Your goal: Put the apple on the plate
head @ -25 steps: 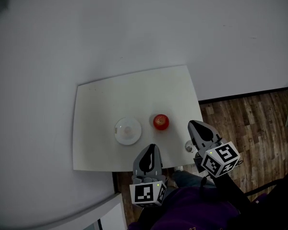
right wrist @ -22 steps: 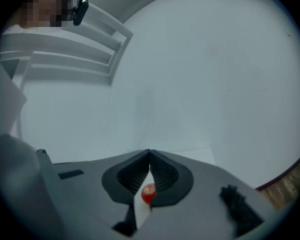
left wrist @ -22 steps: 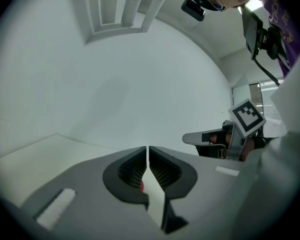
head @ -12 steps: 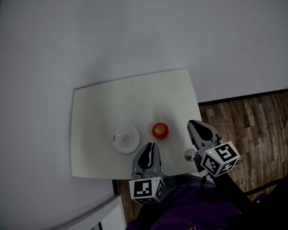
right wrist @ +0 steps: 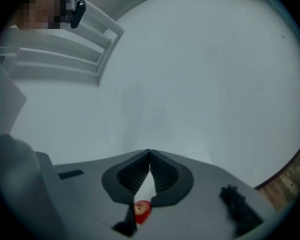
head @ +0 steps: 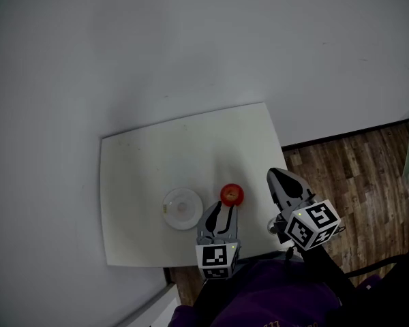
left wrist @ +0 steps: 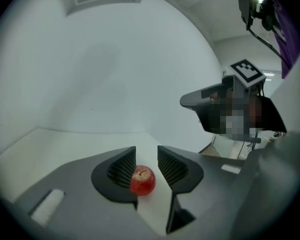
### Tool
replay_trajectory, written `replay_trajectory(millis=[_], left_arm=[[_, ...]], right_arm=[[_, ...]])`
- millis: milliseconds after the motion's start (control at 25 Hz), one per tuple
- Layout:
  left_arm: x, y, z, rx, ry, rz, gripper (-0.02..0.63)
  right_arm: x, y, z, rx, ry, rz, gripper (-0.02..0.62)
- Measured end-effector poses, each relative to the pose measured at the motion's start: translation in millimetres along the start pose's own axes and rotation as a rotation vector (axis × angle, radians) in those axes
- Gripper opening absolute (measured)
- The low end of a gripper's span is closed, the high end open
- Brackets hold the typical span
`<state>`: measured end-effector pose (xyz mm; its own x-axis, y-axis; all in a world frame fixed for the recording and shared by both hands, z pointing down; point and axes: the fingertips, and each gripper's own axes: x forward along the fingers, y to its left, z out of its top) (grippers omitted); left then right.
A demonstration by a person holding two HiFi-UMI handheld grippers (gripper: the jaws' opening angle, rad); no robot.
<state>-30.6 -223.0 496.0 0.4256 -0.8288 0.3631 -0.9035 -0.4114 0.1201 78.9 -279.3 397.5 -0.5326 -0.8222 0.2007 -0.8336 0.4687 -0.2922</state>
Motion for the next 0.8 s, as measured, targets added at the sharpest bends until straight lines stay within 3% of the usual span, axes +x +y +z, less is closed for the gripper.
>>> replay_trajectory(millis=[160,400,640,800], left_arm=[[19,2,-16,0.032,0.053,-0.035,0.175],[48,4,-40,0.069,0.114,-0.077,0.312],[69,7,-68,0.064,0.199,-0.117,0.382],[78,4,-81,0.078,0.245,-0.141,0.391]], right_arm=[[7,-3,1,-0.001,0.001,-0.015,0.011],[13,-9,1,-0.007,0.014,-0.040,0.011],[19,-11,-2,-0.011,0.024,-0.047,0.011],[19,-13,-1,-0.016,0.029,-0.055,0.011]])
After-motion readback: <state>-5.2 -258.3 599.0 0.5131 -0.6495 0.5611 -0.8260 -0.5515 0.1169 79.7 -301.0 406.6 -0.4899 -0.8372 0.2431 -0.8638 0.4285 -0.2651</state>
